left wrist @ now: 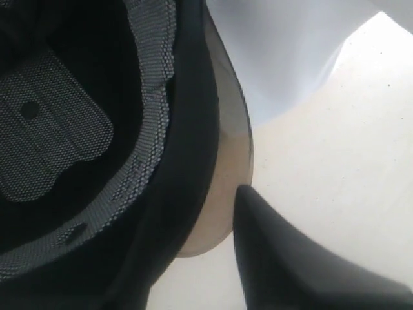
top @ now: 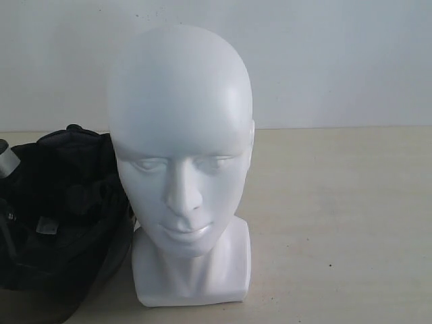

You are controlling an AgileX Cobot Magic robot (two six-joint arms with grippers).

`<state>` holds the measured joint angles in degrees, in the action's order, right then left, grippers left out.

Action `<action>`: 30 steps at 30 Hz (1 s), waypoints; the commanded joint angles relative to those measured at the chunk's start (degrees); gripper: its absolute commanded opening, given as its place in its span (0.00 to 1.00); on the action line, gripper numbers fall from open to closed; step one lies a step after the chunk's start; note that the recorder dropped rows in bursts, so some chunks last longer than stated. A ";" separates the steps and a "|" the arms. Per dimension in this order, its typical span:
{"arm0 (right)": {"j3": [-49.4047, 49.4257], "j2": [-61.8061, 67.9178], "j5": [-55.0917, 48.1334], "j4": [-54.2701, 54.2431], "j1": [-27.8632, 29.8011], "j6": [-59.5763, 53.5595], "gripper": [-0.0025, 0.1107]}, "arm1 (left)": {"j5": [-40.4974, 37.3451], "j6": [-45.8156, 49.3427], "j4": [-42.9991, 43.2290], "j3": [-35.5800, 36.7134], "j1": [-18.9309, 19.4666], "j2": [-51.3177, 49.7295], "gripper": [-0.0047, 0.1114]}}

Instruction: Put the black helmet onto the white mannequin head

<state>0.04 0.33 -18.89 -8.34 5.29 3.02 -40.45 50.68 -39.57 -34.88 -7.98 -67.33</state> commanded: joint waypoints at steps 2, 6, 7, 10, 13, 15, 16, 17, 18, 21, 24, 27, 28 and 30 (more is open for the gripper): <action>-0.04 -0.33 0.29 0.13 0.39 -0.30 0.02 | -0.17 1.30 0.63 0.27 -0.11 -0.28 0.37; -0.04 -0.33 0.29 0.13 0.39 -0.30 0.02 | -0.05 2.98 0.63 0.27 -0.11 1.30 0.49; -0.04 -0.33 0.29 0.13 0.39 -0.30 0.02 | 0.09 3.49 0.63 0.27 -0.11 1.52 0.53; -0.04 -0.33 0.29 0.13 0.39 -0.30 0.02 | 0.38 6.28 0.63 0.27 -0.11 1.67 0.61; -0.04 -0.33 0.29 0.13 0.39 -0.30 0.02 | 1.66 9.85 0.32 0.27 -0.11 1.57 0.61; -0.04 -0.33 0.29 0.13 0.39 -0.30 0.02 | 2.21 11.27 0.17 0.27 -0.11 1.57 0.61; -0.04 -0.33 0.29 0.13 0.39 -0.30 0.02 | 2.55 12.56 0.63 0.27 -0.11 1.57 0.61; -0.04 -0.33 0.29 0.13 0.39 -0.30 0.02 | 2.94 13.38 0.99 0.27 -0.11 1.57 0.61; -0.04 -0.33 0.29 0.13 0.39 -0.30 0.02 | 3.42 13.49 1.56 0.27 -0.11 1.46 0.61; -0.04 -0.33 0.29 0.13 0.39 -0.30 0.02 | 4.40 13.20 4.10 0.27 -0.11 0.79 0.61; -0.04 -0.33 0.29 0.13 0.39 -0.30 0.02 | 4.69 13.03 5.57 0.27 -0.11 0.41 0.61; -0.04 -0.33 0.29 0.13 0.39 -0.30 0.02 | 4.92 9.65 9.87 0.27 -0.11 0.41 0.61; -0.04 -0.33 0.29 0.13 0.39 -0.30 0.02 | 4.92 8.02 11.22 0.27 -0.11 0.41 0.61; -0.04 -0.33 0.29 0.13 0.39 -0.30 0.02 | 5.43 5.77 13.86 0.27 -0.11 0.65 0.61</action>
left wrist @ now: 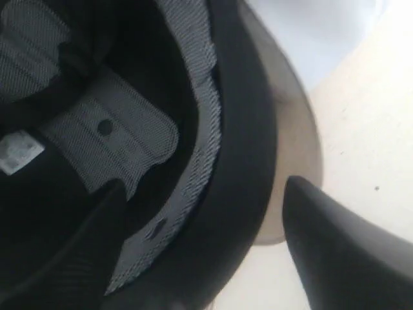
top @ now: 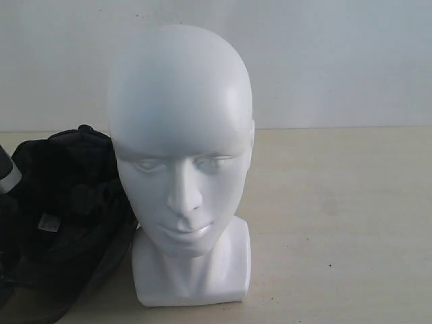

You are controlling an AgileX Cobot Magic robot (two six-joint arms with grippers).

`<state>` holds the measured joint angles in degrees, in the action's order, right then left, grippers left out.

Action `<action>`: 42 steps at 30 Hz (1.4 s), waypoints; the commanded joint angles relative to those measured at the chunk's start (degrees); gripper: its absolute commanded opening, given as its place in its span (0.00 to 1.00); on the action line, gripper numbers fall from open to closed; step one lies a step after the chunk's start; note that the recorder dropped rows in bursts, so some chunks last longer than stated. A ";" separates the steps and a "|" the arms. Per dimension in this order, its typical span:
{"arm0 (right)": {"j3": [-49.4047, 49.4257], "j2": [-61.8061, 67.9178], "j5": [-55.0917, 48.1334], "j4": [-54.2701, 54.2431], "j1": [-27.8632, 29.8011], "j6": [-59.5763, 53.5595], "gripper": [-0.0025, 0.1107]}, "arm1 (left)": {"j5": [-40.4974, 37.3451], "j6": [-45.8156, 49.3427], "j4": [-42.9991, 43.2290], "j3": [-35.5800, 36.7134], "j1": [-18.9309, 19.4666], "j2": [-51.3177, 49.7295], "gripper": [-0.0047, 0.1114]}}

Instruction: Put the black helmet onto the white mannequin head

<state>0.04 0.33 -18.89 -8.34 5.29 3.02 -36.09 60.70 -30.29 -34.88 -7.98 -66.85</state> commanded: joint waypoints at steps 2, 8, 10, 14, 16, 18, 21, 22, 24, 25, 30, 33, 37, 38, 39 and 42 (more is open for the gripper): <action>-0.04 -0.33 0.29 0.13 0.39 -0.30 0.02 | 2.47 -6.32 7.33 0.27 -0.11 0.16 0.60; -0.04 -0.33 0.29 0.13 0.39 -0.30 0.02 | 5.01 -11.68 13.53 0.27 -0.11 0.16 0.61; -0.04 -0.33 0.29 0.13 0.39 -0.30 0.02 | 5.98 -14.64 16.41 0.27 -0.11 0.16 0.61; -0.04 -0.33 0.29 0.13 0.39 -0.30 0.02 | 6.40 -23.99 26.09 0.27 -0.11 0.16 0.61; -0.04 -0.33 0.29 0.13 0.39 -0.30 0.02 | 6.49 -27.41 28.88 0.27 -0.11 0.27 0.61; -0.04 -0.33 0.29 0.13 0.39 -0.30 0.02 | 6.49 -30.55 29.96 0.27 -0.11 0.80 0.61; -0.04 -0.33 0.29 0.13 0.39 -0.30 0.02 | 6.30 -35.88 31.87 -0.52 0.00 2.17 0.61; -0.04 -0.33 0.29 0.13 0.39 -0.30 0.02 | 5.90 -36.58 31.54 -0.97 0.00 2.86 0.61; -0.04 -0.33 0.29 0.13 0.39 -0.30 0.02 | 5.39 -36.42 28.94 -1.82 -0.10 4.67 0.61; -0.04 -0.33 0.29 0.13 0.39 -0.30 0.02 | 5.36 -35.84 27.54 -2.05 -0.10 5.49 0.61; -0.04 -0.33 0.29 0.13 0.39 -0.30 0.02 | 1.99 -26.32 17.73 -2.69 -0.10 7.69 0.61; -0.04 -0.33 0.29 0.13 0.39 -0.30 0.02 | -1.18 -22.50 11.19 -3.55 -0.10 5.21 0.61; -0.04 -0.33 0.29 0.13 0.39 -0.30 0.02 | -3.44 -17.40 7.92 -7.06 -0.10 0.20 0.61; -0.04 -0.33 0.77 0.13 0.39 -0.30 0.02 | -3.43 -17.39 7.18 -8.38 -0.10 -1.56 0.61; -0.04 -0.33 1.57 0.13 0.39 -0.30 0.02 | -3.43 -17.39 7.18 -9.46 -0.10 -2.81 0.61; -0.04 -0.33 1.83 0.13 0.39 -0.30 0.02 | -3.55 -15.59 6.42 -12.31 -0.10 -5.68 0.61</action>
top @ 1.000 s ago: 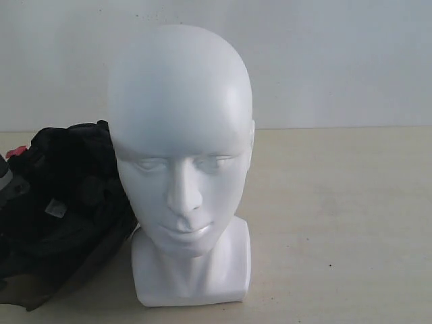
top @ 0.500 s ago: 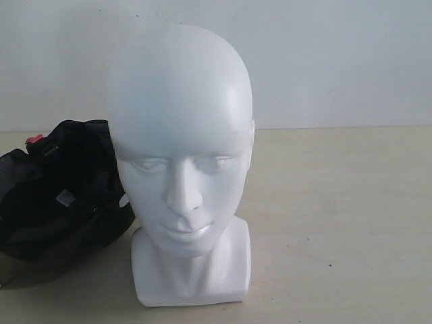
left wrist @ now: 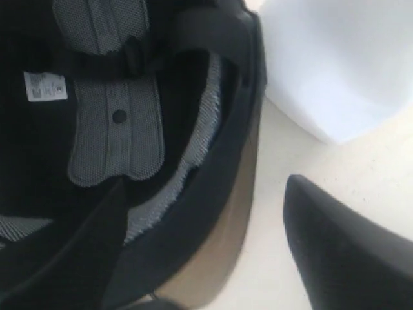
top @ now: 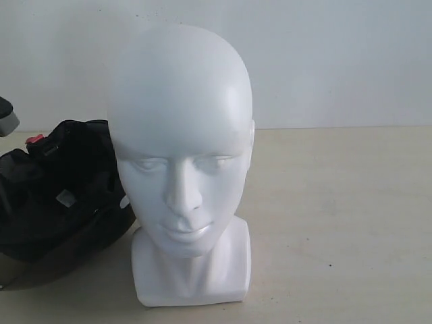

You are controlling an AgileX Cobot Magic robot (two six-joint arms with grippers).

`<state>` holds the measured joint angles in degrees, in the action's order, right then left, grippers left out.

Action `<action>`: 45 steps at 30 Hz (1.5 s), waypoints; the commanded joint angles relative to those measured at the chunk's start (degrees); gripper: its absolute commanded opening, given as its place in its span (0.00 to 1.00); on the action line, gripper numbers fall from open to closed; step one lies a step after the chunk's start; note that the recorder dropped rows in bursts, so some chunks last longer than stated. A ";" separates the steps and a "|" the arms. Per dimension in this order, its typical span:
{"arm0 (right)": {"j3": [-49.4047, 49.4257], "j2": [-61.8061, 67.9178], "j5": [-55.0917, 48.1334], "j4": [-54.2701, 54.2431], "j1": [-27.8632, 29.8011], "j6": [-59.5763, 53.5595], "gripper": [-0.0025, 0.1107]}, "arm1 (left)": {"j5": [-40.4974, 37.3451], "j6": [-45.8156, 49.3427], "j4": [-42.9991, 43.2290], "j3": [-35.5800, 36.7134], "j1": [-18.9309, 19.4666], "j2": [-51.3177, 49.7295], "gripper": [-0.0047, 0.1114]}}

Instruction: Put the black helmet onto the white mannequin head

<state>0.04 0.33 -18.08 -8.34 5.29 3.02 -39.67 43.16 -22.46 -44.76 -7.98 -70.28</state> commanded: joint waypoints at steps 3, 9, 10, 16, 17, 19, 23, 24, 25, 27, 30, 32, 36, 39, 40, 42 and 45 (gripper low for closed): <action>-0.04 -0.33 1.02 0.13 0.39 -0.30 0.02 | -0.76 6.01 -4.44 -4.06 -0.10 -3.69 0.61; -0.04 -0.33 1.02 0.13 0.39 -0.30 0.02 | 0.46 11.28 -7.52 -4.62 -3.85 -7.37 0.61; -0.04 -0.33 1.02 0.13 0.39 -0.30 0.02 | 1.34 11.76 -7.52 -4.62 -4.41 -7.85 0.61; -0.04 -0.33 1.02 0.13 0.39 -0.30 0.02 | 6.87 15.28 -6.88 -4.62 -5.41 -10.53 0.61; -0.04 -0.33 1.02 0.13 0.39 -0.30 0.02 | 6.87 16.09 -6.88 -4.62 -5.41 -11.10 0.61; -0.04 -0.33 1.02 0.13 0.39 -0.30 0.02 | 6.87 16.68 -6.72 -4.62 -5.41 -12.10 0.61; -0.04 -0.33 1.02 0.13 0.39 -0.30 0.02 | 8.34 16.68 -6.72 -4.62 -5.41 -13.47 0.61; -0.04 -0.33 1.02 0.13 0.39 -0.30 0.02 | 8.71 16.77 -6.72 -4.62 -5.41 -13.59 0.61; -0.04 -0.33 1.02 0.13 0.39 -0.30 0.02 | 8.95 17.35 -6.72 -4.62 -5.41 -13.95 0.61; -0.04 -0.33 1.02 0.13 0.39 -0.30 0.02 | 9.62 17.64 -6.72 -4.62 -5.41 -14.61 0.61; -0.04 -0.33 1.02 0.13 0.39 -0.30 0.02 | 10.04 17.79 -6.72 -4.62 -5.41 -15.99 0.61; -0.04 -0.33 1.02 0.13 0.39 -0.30 0.02 | 10.04 17.79 -6.72 -4.62 -5.41 -16.97 0.61; -0.04 -0.33 1.02 0.13 0.39 -0.30 0.02 | 10.41 17.94 -6.72 -4.62 -5.41 -18.45 0.61; -0.04 -0.33 1.02 0.13 0.39 -0.30 0.02 | 11.14 17.94 -6.72 -4.62 -5.41 -18.85 0.61; -0.04 -0.33 1.02 0.13 0.39 -0.30 0.02 | 11.13 17.94 -6.72 -4.62 -5.41 -18.98 0.61; -0.04 -0.33 1.02 0.13 0.39 -0.30 0.02 | 11.13 18.64 -6.72 -4.62 -5.41 -19.08 0.61; -0.04 -0.33 1.02 0.13 0.39 -0.30 0.02 | 10.84 18.77 -6.63 -4.62 -5.41 -19.12 0.61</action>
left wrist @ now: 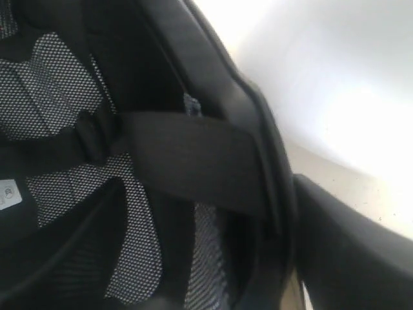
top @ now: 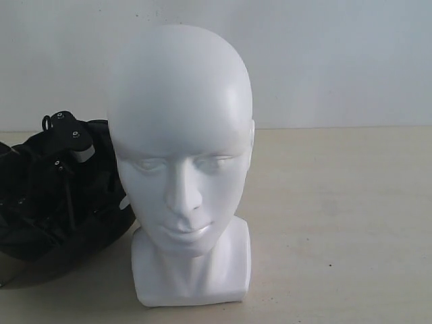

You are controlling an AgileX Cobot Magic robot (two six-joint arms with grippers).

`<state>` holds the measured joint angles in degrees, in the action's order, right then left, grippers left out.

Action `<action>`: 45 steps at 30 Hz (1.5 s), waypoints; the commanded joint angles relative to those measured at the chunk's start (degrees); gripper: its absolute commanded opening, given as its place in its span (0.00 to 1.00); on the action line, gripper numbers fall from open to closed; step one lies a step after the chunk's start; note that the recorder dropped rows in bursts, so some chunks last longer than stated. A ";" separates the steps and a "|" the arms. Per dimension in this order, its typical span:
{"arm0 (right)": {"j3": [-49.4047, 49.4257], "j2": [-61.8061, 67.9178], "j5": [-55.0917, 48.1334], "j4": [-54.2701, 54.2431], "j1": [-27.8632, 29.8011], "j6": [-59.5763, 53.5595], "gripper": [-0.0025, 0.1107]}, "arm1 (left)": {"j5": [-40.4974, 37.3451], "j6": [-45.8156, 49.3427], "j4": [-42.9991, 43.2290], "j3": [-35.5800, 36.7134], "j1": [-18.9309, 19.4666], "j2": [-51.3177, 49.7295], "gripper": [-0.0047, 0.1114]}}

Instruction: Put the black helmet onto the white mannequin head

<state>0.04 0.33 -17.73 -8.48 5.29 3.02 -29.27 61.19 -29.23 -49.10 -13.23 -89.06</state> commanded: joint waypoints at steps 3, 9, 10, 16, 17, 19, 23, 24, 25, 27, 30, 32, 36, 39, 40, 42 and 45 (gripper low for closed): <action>-0.04 -0.33 0.68 0.27 0.39 -0.30 0.02 | -0.16 0.75 0.14 -0.28 -0.16 -0.34 0.62; -0.04 -0.33 0.68 0.27 0.39 -0.30 0.02 | -0.57 1.30 0.14 -0.28 -0.16 -0.34 0.67; -0.04 -0.33 0.68 0.27 0.39 -0.30 0.02 | -0.45 1.42 0.14 -0.28 -0.16 -0.34 0.67; -0.04 -0.33 0.68 0.27 0.39 -0.30 0.02 | 0.01 1.41 0.14 -0.28 -0.16 -0.34 0.66; -0.04 -0.33 0.68 0.27 0.39 -0.30 0.02 | 0.18 1.41 0.14 -0.28 -0.16 -0.43 0.66; -0.04 -0.33 0.68 0.27 0.39 -0.30 0.02 | 0.43 1.41 0.14 -0.28 -0.16 -0.79 0.66; -0.04 -0.33 0.68 0.27 0.39 -0.30 0.02 | 0.71 1.41 0.14 -0.28 -0.16 -2.27 0.66; -0.04 -0.33 0.68 0.27 0.39 -0.30 0.02 | 0.87 1.41 0.14 -0.28 -0.16 -2.80 0.66; -0.04 -0.33 0.68 0.27 0.39 -0.30 0.02 | 1.16 1.41 0.14 -0.28 -0.16 -3.14 0.66; -0.04 -0.33 0.68 0.27 0.39 -0.30 0.02 | 1.84 1.41 0.14 -0.28 -0.16 -3.58 0.66; -0.04 -0.33 0.68 0.27 0.39 -0.30 0.02 | 2.49 1.41 0.62 -0.28 -0.16 -3.93 0.66; -0.04 -0.33 0.68 0.27 0.39 -0.30 0.02 | 2.72 1.41 1.72 -0.28 -0.16 -4.26 0.66; -0.04 -0.33 1.07 0.27 0.39 -0.30 0.02 | 3.12 1.41 2.14 -0.28 -0.16 -5.34 0.66; -0.04 -0.33 1.42 0.27 0.39 -0.30 0.02 | 3.78 1.41 2.14 -0.28 -0.16 -5.72 0.66; -0.04 -0.33 1.42 0.27 0.39 -0.30 0.02 | 4.18 1.41 2.04 -0.28 -0.16 -5.72 0.65; -0.04 -0.33 1.42 0.27 0.39 -0.30 0.02 | 4.29 1.41 2.04 -0.28 -0.06 -5.72 0.60; -0.04 -0.33 1.42 0.27 0.39 -0.30 0.02 | 4.55 1.41 2.15 -0.28 -0.06 -5.72 0.42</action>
<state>0.04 0.33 -17.26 -8.48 5.29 3.02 -26.17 62.25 -27.41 -49.10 -13.23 -94.49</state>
